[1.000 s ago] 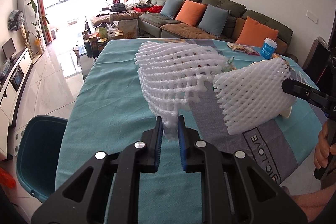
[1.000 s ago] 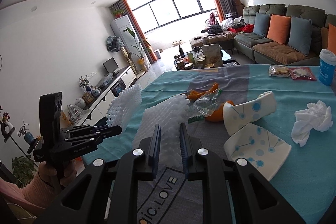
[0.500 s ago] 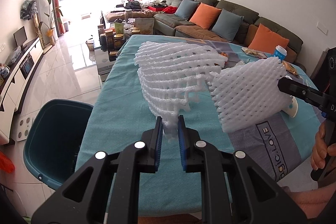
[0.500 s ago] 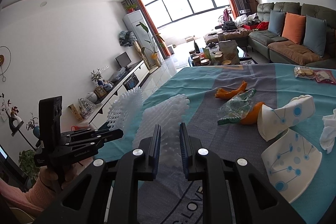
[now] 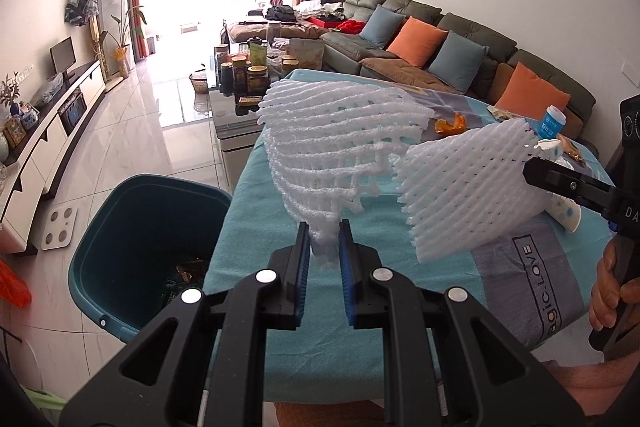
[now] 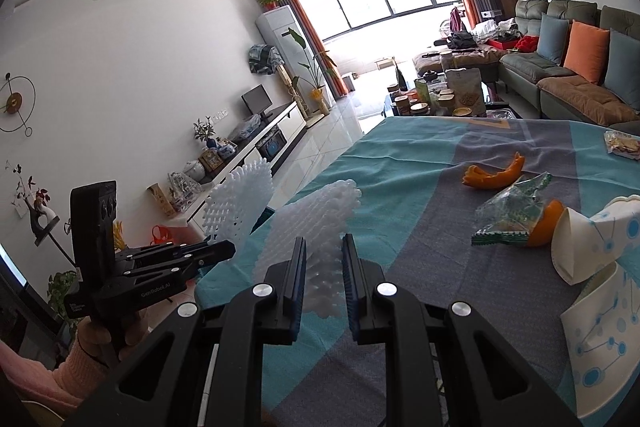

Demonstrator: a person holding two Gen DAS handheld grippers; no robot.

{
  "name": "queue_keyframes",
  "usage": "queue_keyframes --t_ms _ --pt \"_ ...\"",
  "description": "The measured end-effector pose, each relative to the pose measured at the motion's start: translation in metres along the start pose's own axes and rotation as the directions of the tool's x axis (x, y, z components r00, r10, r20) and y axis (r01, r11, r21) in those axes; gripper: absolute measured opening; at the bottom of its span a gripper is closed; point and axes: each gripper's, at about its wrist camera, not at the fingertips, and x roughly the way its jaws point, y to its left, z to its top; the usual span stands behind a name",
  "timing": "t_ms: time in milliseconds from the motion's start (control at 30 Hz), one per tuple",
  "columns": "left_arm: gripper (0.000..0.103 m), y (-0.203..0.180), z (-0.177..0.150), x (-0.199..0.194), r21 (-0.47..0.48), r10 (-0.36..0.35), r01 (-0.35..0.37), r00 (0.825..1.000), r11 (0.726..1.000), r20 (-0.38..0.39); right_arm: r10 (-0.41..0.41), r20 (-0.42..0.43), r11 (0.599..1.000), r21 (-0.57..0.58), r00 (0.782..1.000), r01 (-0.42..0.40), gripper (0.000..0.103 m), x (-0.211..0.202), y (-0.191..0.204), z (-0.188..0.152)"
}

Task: Collect trash
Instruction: 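Carry both white foam nets over the teal bin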

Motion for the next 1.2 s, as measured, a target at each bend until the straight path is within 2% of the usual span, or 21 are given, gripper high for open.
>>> queue_keyframes --t_ms 600,1200 --pt "0.015 0.070 -0.011 -0.025 -0.078 0.097 -0.096 0.995 0.992 0.005 0.083 -0.053 0.995 -0.047 0.995 -0.085 0.016 0.047 0.032 0.016" --pt "0.015 0.116 -0.022 -0.015 -0.153 0.190 -0.195 0.981 0.969 -0.051 0.106 -0.095 0.986 -0.117 0.990 -0.117 0.016 0.092 0.063 0.035"
